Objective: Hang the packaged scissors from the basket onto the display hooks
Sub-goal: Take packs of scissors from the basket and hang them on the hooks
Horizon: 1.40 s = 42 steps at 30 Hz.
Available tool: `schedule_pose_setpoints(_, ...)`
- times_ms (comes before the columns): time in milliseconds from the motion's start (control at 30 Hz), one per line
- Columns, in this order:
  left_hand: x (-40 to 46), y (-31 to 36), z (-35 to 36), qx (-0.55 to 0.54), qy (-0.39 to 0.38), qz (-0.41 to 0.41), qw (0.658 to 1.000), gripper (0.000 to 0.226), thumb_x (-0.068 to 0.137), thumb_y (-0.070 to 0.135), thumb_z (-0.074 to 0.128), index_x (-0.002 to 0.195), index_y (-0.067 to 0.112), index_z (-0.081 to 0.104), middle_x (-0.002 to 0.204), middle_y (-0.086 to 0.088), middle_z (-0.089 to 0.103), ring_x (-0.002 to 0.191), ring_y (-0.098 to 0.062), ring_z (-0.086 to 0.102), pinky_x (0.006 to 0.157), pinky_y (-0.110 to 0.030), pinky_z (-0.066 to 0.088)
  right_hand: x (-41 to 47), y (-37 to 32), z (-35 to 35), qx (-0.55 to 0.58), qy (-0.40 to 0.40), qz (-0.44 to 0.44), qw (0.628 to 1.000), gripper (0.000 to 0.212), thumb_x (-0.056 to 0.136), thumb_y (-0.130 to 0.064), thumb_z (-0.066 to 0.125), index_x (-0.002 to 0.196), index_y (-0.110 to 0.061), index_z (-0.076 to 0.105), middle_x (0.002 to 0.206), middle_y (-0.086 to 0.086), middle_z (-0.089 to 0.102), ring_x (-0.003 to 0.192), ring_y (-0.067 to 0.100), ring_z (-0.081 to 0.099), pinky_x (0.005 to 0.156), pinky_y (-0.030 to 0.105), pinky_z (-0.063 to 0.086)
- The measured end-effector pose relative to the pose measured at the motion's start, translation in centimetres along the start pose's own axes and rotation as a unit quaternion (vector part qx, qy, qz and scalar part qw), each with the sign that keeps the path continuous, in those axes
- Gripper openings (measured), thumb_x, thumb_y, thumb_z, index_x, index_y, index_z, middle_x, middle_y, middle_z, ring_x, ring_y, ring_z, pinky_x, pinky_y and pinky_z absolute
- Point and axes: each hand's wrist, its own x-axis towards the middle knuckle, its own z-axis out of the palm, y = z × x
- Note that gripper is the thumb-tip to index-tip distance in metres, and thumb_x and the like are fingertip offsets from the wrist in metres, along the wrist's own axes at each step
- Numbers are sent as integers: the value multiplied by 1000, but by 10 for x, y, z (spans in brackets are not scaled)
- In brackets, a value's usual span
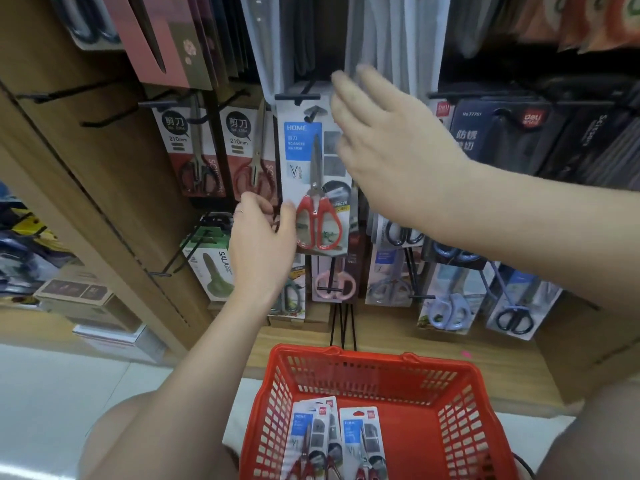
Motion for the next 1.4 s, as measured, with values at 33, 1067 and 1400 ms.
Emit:
schedule_pose_setpoints(33, -10, 0, -2, 3, -2, 13, 1000, 29, 104, 43, 57, 98, 16, 48, 88, -4, 56, 77, -22, 54, 70, -44, 47, -7, -9, 2, 31, 33, 0, 999, 58, 103, -32, 33, 151, -1, 43, 163, 33, 26, 155, 48, 17, 127, 60, 10)
schedule_pose_setpoints(1067, -285, -290, 122, 199, -378, -526, 735, 81, 87, 43, 83, 148, 7, 42, 147, -21, 53, 131, -36, 54, 99, -34, 46, -248, -528, 159, 727, -604, 302, 125, 69, 79, -18, 85, 139, -3, 56, 131, 12, 66, 119, 30, 64, 101, 39, 53)
schedule_pose_setpoints(1400, -293, -288, 123, 246, -439, -456, 734, 44, 105, 44, 61, 134, 11, 61, 132, -15, 61, 90, -13, 62, 79, -25, 56, -256, -529, 156, 721, -568, 380, 110, 64, 46, -38, 89, 104, -17, 74, 101, 4, 78, 98, 27, 73, 91, 40, 59)
